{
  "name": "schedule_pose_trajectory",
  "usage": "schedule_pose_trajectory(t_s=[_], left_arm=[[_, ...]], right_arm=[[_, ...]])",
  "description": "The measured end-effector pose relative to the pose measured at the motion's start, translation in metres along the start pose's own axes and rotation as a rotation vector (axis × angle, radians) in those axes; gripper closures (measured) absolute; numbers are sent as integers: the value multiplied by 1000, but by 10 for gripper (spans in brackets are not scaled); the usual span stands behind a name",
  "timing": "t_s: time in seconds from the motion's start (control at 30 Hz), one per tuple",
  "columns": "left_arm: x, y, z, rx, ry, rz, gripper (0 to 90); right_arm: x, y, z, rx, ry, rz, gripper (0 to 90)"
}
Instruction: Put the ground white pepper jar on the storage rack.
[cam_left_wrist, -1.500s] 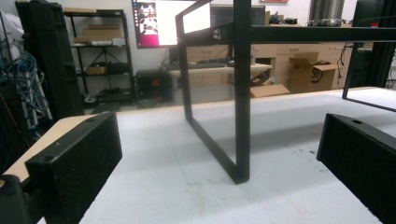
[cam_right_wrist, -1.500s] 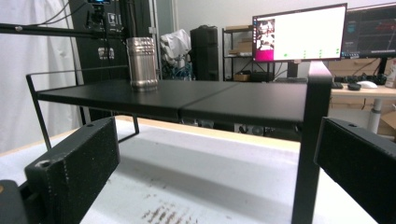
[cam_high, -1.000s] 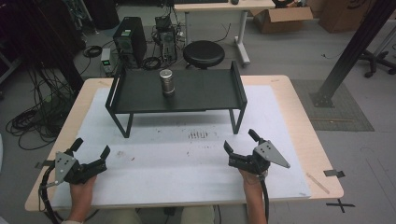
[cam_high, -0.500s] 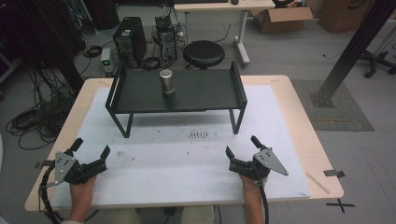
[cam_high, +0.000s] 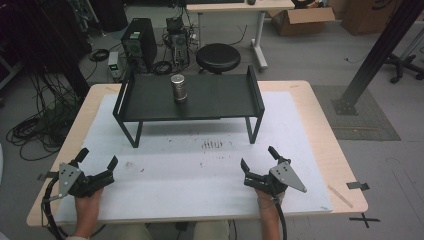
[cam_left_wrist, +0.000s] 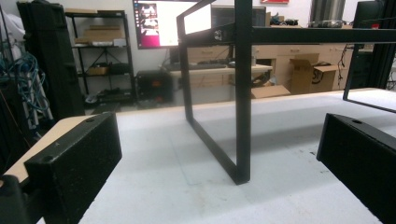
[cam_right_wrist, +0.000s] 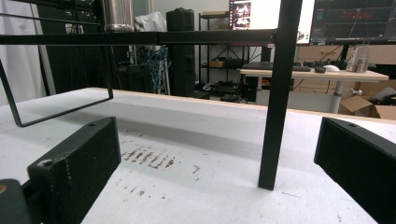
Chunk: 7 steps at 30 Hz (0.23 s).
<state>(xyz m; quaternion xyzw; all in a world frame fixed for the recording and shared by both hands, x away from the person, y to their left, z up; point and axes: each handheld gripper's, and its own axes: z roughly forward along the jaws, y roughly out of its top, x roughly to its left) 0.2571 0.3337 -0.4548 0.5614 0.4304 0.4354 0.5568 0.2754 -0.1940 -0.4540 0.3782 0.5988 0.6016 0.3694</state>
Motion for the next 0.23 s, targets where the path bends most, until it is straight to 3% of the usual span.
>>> schedule_pose_trajectory(t_s=[0.23], left_arm=[[0,0,0,-3,0,-2,3]], right_arm=[[0,0,0,-3,-1,3,0]])
